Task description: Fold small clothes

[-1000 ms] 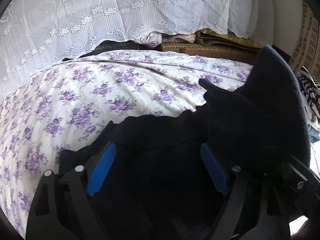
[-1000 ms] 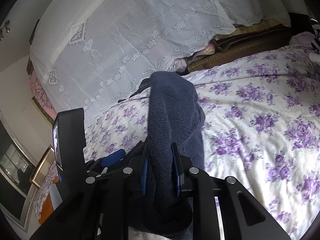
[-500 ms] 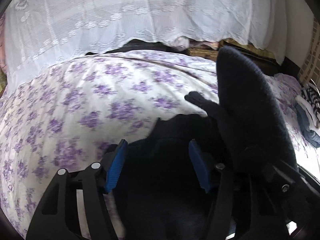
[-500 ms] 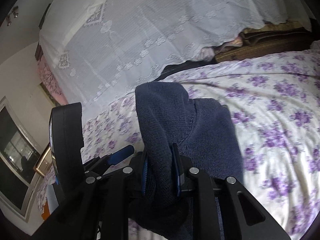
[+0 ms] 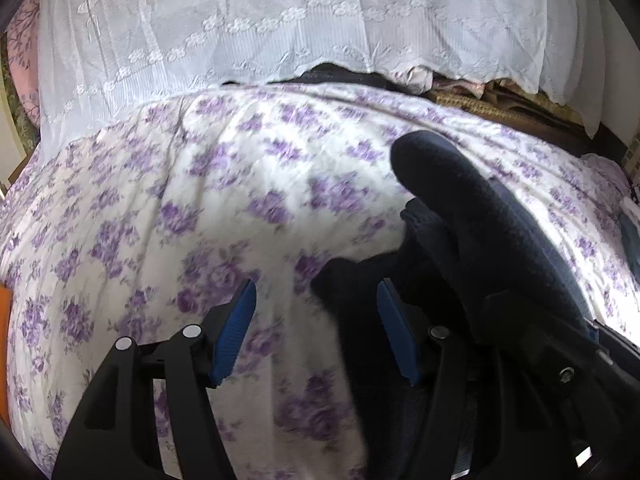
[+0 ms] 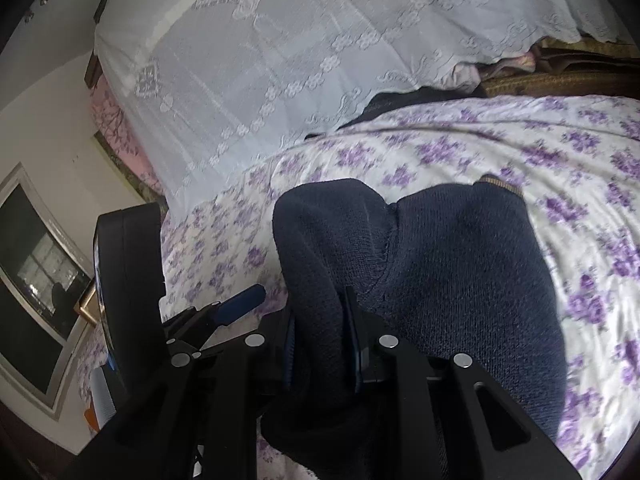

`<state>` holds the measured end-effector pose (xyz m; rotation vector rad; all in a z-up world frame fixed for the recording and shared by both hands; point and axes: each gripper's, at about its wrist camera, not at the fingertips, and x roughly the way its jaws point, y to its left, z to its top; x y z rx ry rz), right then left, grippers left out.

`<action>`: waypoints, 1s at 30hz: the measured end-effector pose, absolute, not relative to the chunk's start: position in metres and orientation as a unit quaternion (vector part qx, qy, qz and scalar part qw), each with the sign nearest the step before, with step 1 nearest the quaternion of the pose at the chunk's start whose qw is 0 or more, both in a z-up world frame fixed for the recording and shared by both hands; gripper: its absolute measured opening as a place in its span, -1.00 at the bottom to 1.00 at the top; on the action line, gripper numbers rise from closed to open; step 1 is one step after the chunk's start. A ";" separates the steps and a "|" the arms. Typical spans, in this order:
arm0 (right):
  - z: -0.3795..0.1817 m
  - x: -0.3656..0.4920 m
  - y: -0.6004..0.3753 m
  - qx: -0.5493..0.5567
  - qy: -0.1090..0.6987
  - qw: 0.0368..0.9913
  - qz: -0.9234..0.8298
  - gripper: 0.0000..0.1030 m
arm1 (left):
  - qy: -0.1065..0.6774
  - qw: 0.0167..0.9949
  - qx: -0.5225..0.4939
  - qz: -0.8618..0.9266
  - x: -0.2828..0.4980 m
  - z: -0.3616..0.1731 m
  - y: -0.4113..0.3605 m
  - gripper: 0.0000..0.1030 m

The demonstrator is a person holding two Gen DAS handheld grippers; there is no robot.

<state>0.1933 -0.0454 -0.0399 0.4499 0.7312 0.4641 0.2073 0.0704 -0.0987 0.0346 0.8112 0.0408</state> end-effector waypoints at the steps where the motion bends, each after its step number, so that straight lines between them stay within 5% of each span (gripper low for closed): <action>1: -0.046 0.194 -0.041 0.213 0.358 0.881 0.225 -0.57 | 0.402 0.915 0.015 0.019 0.208 -0.105 0.074 0.18; 8: -0.069 0.202 -0.039 0.208 0.389 0.869 0.223 -0.49 | 0.425 0.904 0.037 0.025 0.218 -0.135 0.075 0.37; 13: -0.070 0.205 -0.041 0.210 0.386 0.868 0.230 -0.25 | 0.419 0.905 0.051 0.051 0.227 -0.139 0.080 0.86; 19: -0.048 0.192 -0.074 0.244 0.351 0.863 0.268 -0.23 | 0.422 0.905 0.029 0.044 0.231 -0.139 0.086 0.90; 30: -0.042 0.108 -0.050 -0.036 0.286 0.935 0.208 -0.10 | 0.428 0.902 0.043 0.041 0.248 -0.138 0.078 0.92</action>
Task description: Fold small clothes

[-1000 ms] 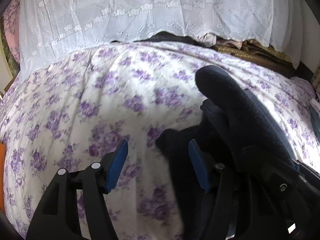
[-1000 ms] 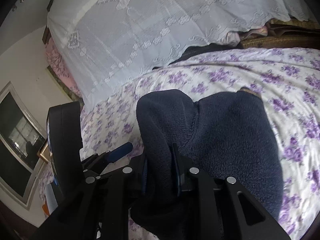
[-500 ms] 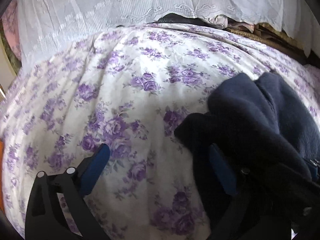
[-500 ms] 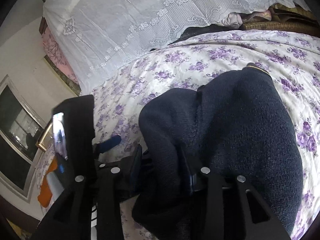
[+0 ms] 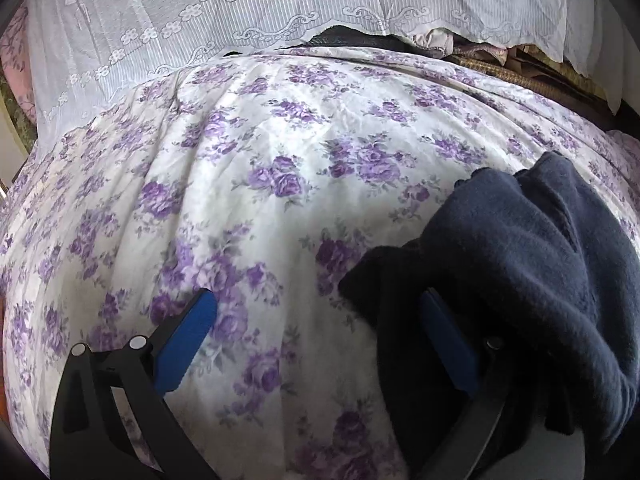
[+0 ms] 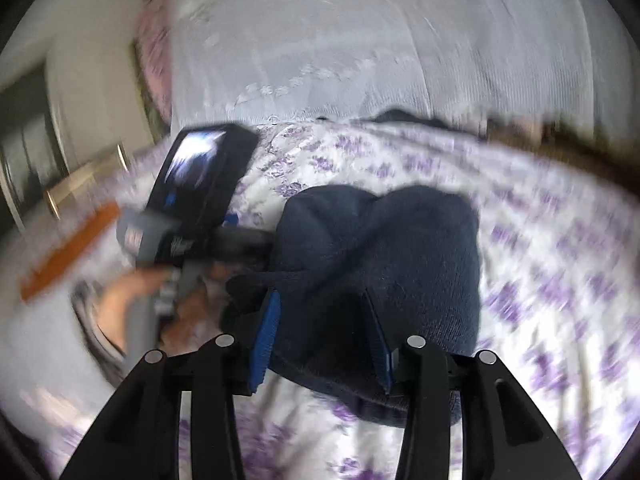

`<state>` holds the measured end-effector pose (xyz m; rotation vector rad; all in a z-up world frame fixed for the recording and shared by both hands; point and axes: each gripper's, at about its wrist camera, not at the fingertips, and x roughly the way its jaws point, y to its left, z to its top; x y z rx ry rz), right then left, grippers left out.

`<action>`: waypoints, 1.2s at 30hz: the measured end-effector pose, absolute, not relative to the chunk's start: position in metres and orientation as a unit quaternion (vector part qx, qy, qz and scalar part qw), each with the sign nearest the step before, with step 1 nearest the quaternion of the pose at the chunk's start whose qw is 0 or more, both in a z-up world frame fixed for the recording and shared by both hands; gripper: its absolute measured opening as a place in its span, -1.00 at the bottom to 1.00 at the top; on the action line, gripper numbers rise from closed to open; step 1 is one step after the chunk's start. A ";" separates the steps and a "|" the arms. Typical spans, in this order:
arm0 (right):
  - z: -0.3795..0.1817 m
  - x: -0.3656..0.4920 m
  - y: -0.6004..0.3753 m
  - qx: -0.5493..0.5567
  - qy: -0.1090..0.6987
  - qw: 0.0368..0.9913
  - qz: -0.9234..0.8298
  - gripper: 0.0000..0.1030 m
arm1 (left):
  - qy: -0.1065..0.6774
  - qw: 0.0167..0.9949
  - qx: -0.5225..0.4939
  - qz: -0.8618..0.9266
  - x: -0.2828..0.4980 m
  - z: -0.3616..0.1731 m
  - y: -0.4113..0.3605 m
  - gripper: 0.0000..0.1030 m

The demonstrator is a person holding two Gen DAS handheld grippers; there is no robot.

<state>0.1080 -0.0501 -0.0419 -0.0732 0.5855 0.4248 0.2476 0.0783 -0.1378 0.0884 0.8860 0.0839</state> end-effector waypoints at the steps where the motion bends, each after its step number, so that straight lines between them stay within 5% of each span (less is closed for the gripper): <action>1: -0.041 0.106 -0.047 -0.047 0.281 0.935 0.209 -0.09 | 0.429 0.901 0.042 0.040 0.250 -0.138 0.079 0.92; 5: -0.039 0.100 -0.041 -0.073 0.258 0.938 0.220 0.20 | 0.431 0.901 0.038 0.039 0.259 -0.137 0.079 0.92; 10: -0.041 0.099 -0.023 -0.129 0.247 0.937 0.213 0.24 | 0.430 0.902 0.030 0.034 0.264 -0.137 0.080 0.92; 12: -0.049 0.108 -0.014 -0.159 0.244 0.940 0.176 0.06 | 0.429 0.902 0.032 0.033 0.264 -0.137 0.080 0.92; 13: -0.055 0.118 -0.011 -0.165 0.250 0.941 0.160 -0.17 | 0.429 0.902 0.032 0.032 0.264 -0.137 0.079 0.92; 14: -0.057 0.123 -0.010 -0.158 0.258 0.939 0.164 -0.68 | 0.429 0.902 0.032 0.032 0.264 -0.137 0.080 0.92; 23: -0.035 0.127 0.022 -0.124 0.227 0.944 0.206 -0.74 | 0.378 0.924 -0.031 0.054 0.246 -0.109 0.114 0.91; 27: -0.065 0.143 0.028 -0.122 0.281 0.928 0.212 -0.71 | 0.442 0.893 0.003 0.081 0.262 -0.139 0.115 0.91; 36: -0.082 0.148 0.034 -0.136 0.320 0.914 0.210 -0.68 | 0.425 0.898 -0.023 0.107 0.254 -0.128 0.133 0.91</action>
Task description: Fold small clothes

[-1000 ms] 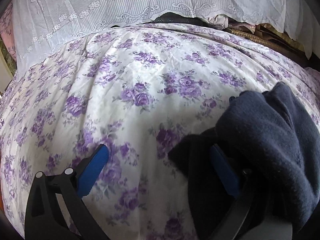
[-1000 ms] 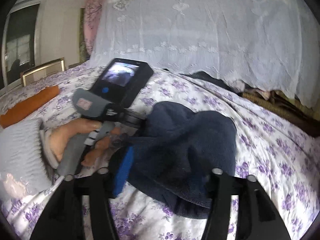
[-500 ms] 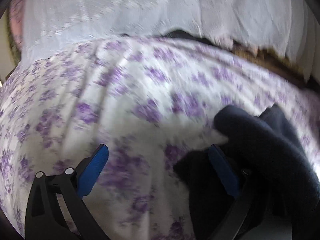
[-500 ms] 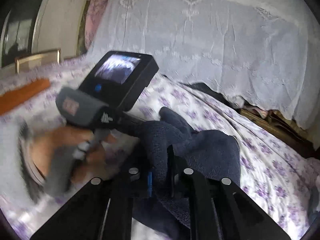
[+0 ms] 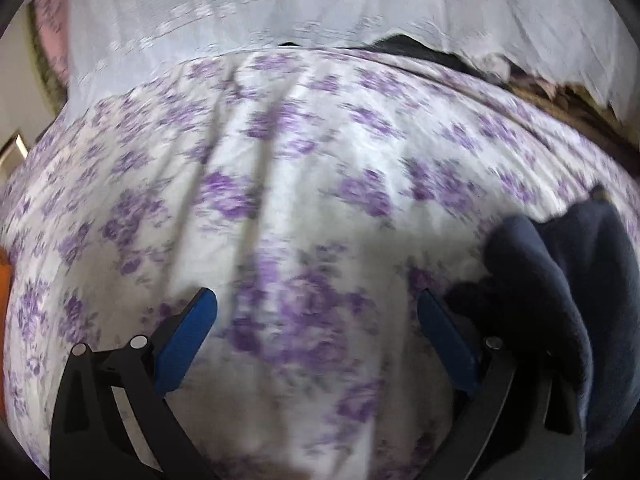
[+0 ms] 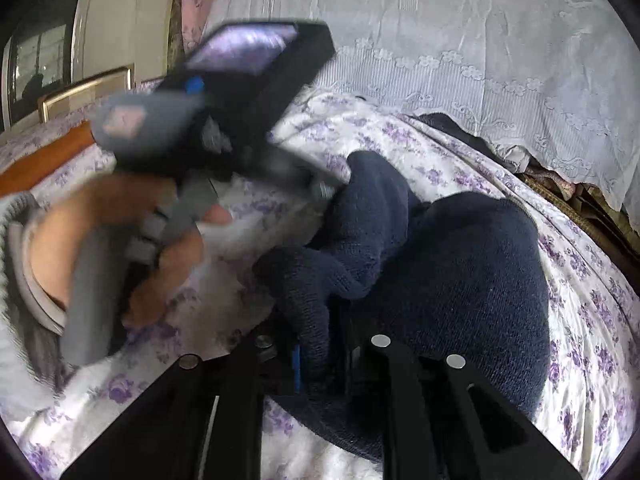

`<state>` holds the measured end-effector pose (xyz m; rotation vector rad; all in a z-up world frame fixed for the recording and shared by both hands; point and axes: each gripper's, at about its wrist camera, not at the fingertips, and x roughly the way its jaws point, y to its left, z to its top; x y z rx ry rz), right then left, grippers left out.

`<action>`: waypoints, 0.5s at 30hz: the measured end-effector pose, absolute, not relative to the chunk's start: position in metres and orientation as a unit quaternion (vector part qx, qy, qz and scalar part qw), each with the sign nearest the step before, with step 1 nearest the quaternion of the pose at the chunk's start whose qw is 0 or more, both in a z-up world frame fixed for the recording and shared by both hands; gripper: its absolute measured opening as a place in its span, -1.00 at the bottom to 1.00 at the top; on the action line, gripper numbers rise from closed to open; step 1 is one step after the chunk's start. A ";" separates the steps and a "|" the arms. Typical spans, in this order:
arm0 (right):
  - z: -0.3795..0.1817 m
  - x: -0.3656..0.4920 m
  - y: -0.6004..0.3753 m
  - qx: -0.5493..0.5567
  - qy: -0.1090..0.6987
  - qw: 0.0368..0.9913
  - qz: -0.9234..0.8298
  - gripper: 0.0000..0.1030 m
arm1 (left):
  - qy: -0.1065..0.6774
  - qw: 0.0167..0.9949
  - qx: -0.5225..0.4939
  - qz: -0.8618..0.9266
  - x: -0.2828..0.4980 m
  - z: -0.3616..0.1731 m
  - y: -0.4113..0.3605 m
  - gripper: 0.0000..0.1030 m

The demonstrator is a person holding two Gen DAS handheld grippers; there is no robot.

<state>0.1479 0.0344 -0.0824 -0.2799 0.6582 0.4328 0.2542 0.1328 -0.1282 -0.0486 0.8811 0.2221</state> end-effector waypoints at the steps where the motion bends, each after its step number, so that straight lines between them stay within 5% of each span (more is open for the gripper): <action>1: -0.083 0.148 0.035 -0.138 0.322 0.913 0.210 -0.68 | 0.424 0.898 -0.039 0.115 0.253 -0.126 0.140 0.91; 6: -0.085 0.146 0.035 -0.140 0.322 0.912 0.211 -0.67 | 0.386 0.909 -0.129 0.088 0.227 -0.102 0.166 0.90; 10: -0.081 0.137 0.029 -0.135 0.319 0.911 0.223 -0.59 | 0.366 0.928 -0.056 0.042 0.210 -0.086 0.124 0.91; 15: -0.071 0.114 0.008 -0.120 0.316 0.902 0.271 -0.08 | 0.410 0.907 0.079 0.059 0.218 -0.130 0.073 0.92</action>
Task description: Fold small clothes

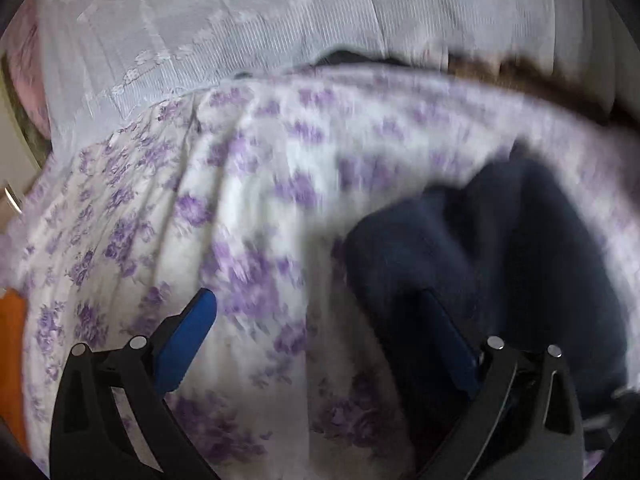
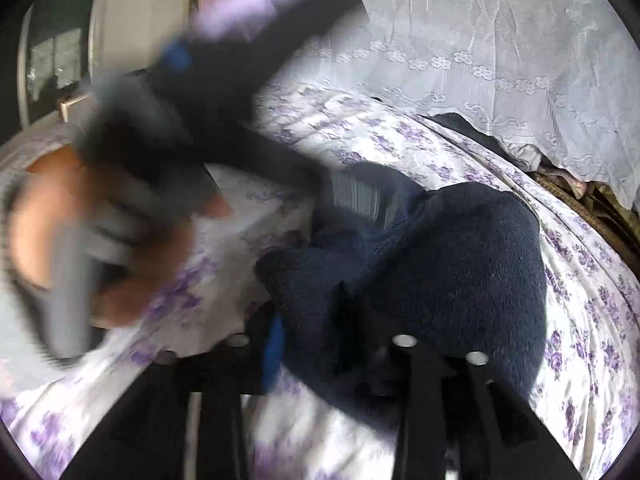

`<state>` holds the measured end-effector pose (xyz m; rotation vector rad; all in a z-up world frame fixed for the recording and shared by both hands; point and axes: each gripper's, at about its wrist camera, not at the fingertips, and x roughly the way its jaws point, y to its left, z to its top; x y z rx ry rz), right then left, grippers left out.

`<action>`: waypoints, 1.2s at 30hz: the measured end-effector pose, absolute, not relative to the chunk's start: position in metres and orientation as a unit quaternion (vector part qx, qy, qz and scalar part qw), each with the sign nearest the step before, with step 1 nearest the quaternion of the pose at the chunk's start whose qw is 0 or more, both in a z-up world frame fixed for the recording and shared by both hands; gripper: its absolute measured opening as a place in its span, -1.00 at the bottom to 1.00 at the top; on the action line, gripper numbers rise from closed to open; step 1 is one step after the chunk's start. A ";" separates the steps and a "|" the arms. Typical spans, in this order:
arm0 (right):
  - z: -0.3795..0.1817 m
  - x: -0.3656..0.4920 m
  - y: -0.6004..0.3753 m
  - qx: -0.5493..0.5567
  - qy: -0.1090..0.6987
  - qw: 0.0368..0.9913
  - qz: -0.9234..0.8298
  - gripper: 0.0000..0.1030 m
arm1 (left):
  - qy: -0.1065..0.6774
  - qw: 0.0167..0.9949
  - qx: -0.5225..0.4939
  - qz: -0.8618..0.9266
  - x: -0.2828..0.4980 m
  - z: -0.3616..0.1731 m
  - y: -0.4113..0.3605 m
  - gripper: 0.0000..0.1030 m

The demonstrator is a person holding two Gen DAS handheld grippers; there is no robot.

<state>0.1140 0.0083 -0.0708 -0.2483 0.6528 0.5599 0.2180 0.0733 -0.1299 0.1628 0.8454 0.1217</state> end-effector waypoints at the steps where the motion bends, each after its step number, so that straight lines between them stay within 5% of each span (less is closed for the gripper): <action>1: -0.069 0.110 0.006 -0.122 0.313 0.900 0.276 -0.08 | 0.403 0.909 0.080 0.066 0.216 -0.134 0.073 0.92; 8: -0.026 0.111 -0.059 -0.020 0.286 0.917 0.277 -0.06 | 0.407 0.906 0.079 0.088 0.205 -0.134 0.082 0.92; 11: -0.014 0.151 -0.085 0.062 0.317 0.920 0.222 -0.94 | 0.415 0.903 0.064 0.091 0.200 -0.134 0.086 0.92; 20: -0.084 0.258 -0.087 0.112 0.396 0.896 0.169 -1.00 | 0.414 0.901 0.074 0.110 0.197 -0.139 0.082 0.92; 31: -0.042 0.189 -0.083 0.047 0.309 0.933 0.180 -0.90 | 0.378 0.922 0.025 0.075 0.172 -0.110 0.090 0.91; 36: -0.055 0.169 -0.082 0.036 0.348 0.916 0.197 -0.90 | 0.387 0.920 0.051 0.040 0.162 -0.113 0.069 0.92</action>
